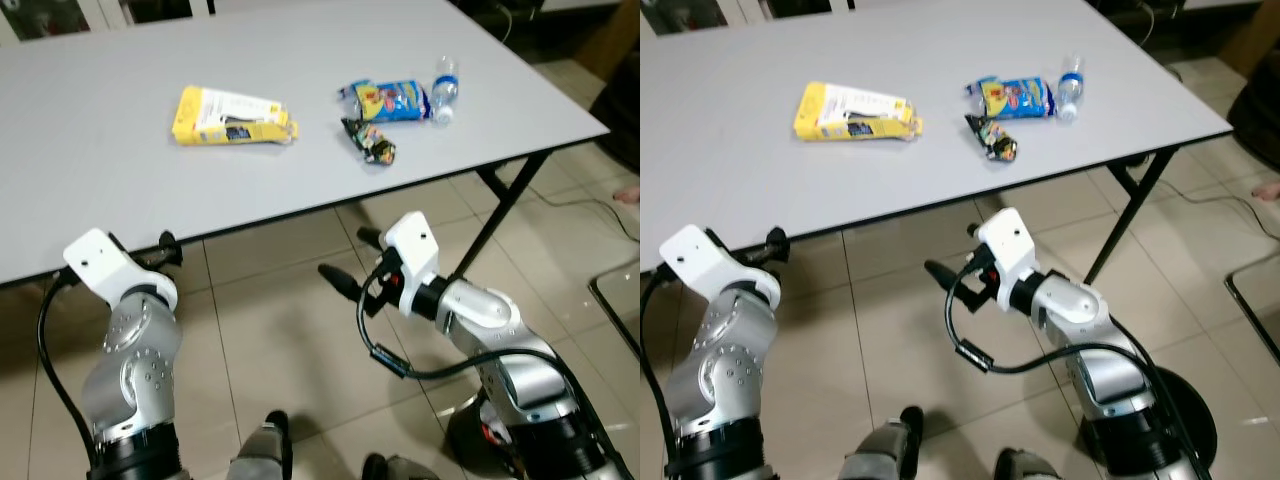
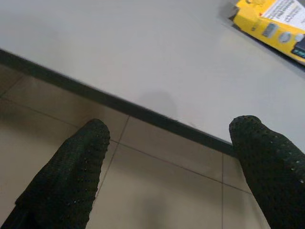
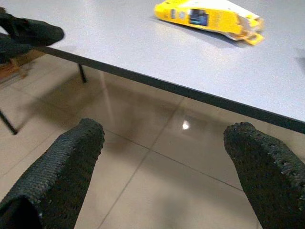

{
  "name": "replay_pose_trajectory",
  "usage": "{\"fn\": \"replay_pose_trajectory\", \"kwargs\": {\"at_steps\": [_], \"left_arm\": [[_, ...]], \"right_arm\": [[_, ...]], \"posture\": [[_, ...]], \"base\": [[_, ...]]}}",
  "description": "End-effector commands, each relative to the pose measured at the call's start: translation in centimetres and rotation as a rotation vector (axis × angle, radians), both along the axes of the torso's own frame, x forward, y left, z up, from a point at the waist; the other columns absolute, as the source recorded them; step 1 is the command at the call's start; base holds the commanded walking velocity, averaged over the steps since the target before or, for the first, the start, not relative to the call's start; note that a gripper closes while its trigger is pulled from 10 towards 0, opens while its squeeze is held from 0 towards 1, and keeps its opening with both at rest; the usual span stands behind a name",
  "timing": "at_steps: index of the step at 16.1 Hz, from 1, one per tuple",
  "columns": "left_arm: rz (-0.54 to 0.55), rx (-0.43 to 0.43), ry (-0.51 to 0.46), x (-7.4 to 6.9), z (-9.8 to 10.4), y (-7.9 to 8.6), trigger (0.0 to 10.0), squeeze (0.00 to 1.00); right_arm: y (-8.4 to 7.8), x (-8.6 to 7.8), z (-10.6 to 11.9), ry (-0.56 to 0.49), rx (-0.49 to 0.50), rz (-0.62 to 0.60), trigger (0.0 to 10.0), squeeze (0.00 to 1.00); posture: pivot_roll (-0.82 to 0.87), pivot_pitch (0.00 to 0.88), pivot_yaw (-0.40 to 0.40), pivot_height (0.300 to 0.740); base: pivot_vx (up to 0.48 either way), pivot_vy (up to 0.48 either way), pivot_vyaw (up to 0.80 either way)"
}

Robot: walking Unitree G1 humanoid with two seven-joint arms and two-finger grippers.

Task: Picking trash to rubbish bin

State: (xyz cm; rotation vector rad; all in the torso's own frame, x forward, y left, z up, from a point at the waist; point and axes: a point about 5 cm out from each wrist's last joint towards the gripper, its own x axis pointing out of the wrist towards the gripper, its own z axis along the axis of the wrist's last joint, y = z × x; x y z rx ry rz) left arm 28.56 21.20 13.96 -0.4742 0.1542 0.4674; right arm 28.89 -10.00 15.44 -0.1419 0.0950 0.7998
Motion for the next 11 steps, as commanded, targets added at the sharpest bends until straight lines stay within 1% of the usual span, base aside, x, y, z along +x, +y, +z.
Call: {"fn": "replay_pose_trajectory", "kwargs": {"at_steps": [1,2,3,4,5,6,7,8,11], "left_arm": [[-0.022,0.016,0.002,-0.1,-0.2,-0.2,10.0,0.0],[-0.091,0.068,-0.006,0.3,0.0,-0.6,10.0,0.0],[-0.156,0.091,0.017,0.5,-0.3,-1.2,10.0,0.0],[-0.178,0.105,0.026,0.6,-0.4,-1.3,10.0,0.0],[-0.233,0.174,0.049,0.7,-0.7,-1.2,10.0,0.0],[-0.266,0.207,0.087,0.6,-1.1,-1.3,10.0,0.0],[-0.276,0.218,0.103,0.5,-1.2,-1.3,10.0,0.0],[-0.296,0.282,0.119,0.4,-1.5,-1.3,10.0,0.0],[-0.31,0.34,0.096,0.1,-1.5,-1.2,10.0,0.0]], "right_arm": [[-0.5,0.3,0.2,-0.015,0.009,-0.043,10.0,0.0],[-0.6,0.7,0.7,-0.041,0.031,-0.075,10.0,0.0],[-0.7,0.9,1.0,-0.063,0.044,-0.102,10.0,0.0],[-0.8,1.1,1.1,-0.073,0.052,-0.119,10.0,0.0],[-0.9,1.3,1.3,-0.088,0.061,-0.142,10.0,0.0],[-1.0,1.5,1.4,-0.104,0.062,-0.162,10.0,0.0],[-1.1,1.6,1.5,-0.112,0.064,-0.174,10.0,0.0],[-1.2,1.9,1.6,-0.121,0.065,-0.195,10.0,0.0],[-1.2,1.8,1.7,-0.141,0.068,-0.205,10.0,0.0]], "posture": [[-0.11,0.171,0.002,0.74],[-0.11,0.171,0.003,0.74],[-0.11,0.171,0.003,0.74],[-0.11,0.171,0.003,0.74],[-0.1,0.169,0.008,0.74],[-0.1,0.167,0.012,0.74],[-0.1,0.167,0.015,0.74],[-0.1,0.167,0.015,0.74],[-0.09,0.167,0.025,0.74]], "base": [[0.0,0.0,0.0],[0.0,0.0,0.0],[0.0,0.0,0.0],[0.0,0.0,0.0],[0.0,0.0,0.0],[0.0,0.0,0.0],[0.0,0.0,0.0],[0.0,0.0,0.0],[0.0,0.0,0.0]]}}
